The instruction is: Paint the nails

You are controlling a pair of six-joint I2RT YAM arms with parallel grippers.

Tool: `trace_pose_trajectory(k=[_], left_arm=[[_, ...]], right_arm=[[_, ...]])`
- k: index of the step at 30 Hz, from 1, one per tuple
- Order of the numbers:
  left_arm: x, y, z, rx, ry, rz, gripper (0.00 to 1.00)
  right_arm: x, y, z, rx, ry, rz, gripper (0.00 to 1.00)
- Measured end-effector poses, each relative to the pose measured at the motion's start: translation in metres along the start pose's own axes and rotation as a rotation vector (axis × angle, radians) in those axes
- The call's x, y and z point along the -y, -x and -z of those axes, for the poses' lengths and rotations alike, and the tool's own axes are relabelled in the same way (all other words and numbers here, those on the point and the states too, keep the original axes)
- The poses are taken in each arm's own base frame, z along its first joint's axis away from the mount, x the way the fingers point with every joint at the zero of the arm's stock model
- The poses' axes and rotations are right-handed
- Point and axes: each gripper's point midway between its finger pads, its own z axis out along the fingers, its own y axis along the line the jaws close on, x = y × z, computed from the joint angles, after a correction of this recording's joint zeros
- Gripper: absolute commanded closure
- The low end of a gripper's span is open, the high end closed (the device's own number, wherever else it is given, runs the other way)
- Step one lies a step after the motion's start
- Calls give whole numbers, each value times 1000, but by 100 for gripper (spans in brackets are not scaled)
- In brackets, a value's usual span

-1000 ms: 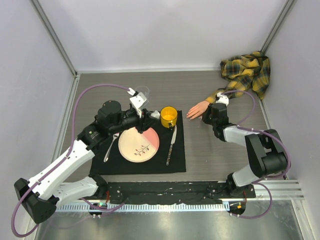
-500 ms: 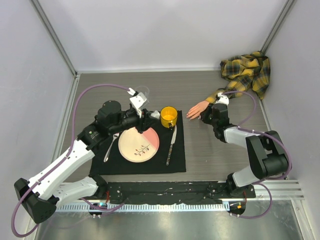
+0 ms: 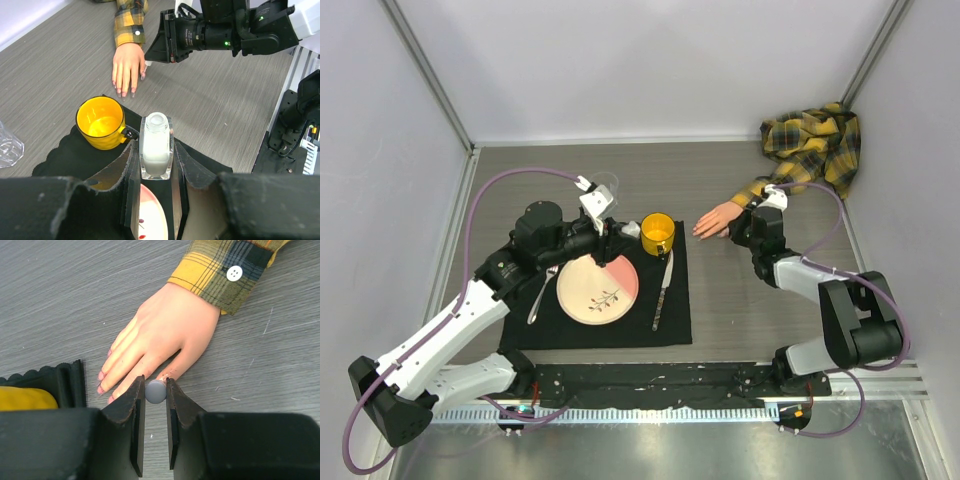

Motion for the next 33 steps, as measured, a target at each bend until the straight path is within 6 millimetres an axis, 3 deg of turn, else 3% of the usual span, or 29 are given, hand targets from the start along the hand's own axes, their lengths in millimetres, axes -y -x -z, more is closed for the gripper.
trace_pose_trajectory(k=[17, 28, 33], left_arm=[[0, 0, 0, 0, 0, -1, 100], [0, 0, 0, 0, -1, 0, 100], [0, 0, 0, 0, -1, 0, 100]], right_arm=[[3, -22, -12, -70, 2, 11, 100], [-7, -1, -1, -4, 38, -5, 99], [-1, -5, -3, -13, 12, 1, 99]])
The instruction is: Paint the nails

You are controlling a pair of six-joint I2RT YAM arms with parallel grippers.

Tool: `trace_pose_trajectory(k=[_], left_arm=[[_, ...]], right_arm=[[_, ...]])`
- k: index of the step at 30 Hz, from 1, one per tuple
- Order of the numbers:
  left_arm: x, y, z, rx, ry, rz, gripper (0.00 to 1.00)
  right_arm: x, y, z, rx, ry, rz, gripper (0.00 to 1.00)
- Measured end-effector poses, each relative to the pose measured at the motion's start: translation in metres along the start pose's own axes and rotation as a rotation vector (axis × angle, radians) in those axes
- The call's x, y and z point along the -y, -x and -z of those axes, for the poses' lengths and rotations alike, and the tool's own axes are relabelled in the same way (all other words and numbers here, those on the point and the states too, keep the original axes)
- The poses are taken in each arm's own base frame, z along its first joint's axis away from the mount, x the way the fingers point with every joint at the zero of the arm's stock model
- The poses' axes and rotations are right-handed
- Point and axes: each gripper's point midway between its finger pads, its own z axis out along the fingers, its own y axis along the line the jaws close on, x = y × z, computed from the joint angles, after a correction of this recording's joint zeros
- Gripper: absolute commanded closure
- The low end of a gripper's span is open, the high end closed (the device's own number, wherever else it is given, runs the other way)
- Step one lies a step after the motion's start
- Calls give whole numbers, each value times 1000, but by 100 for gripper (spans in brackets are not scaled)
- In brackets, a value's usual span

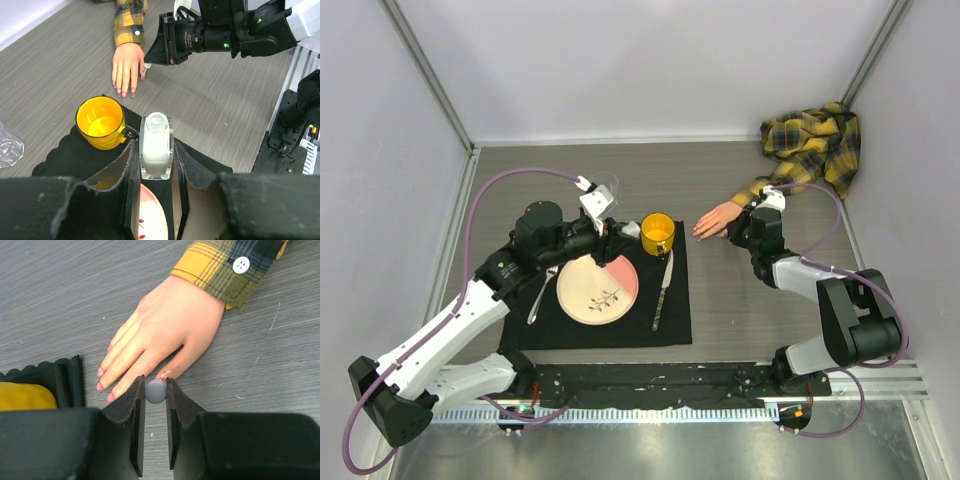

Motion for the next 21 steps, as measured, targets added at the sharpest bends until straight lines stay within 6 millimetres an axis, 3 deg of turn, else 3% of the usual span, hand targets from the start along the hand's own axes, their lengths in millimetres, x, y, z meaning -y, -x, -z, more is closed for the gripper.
trace_pose_trajectory(k=[10, 21], left_arm=[[0, 0, 0, 0, 0, 0, 100], [0, 0, 0, 0, 0, 0, 100]], right_arm=[[5, -11, -9, -32, -20, 8, 99], [-6, -10, -9, -34, 36, -7, 99]])
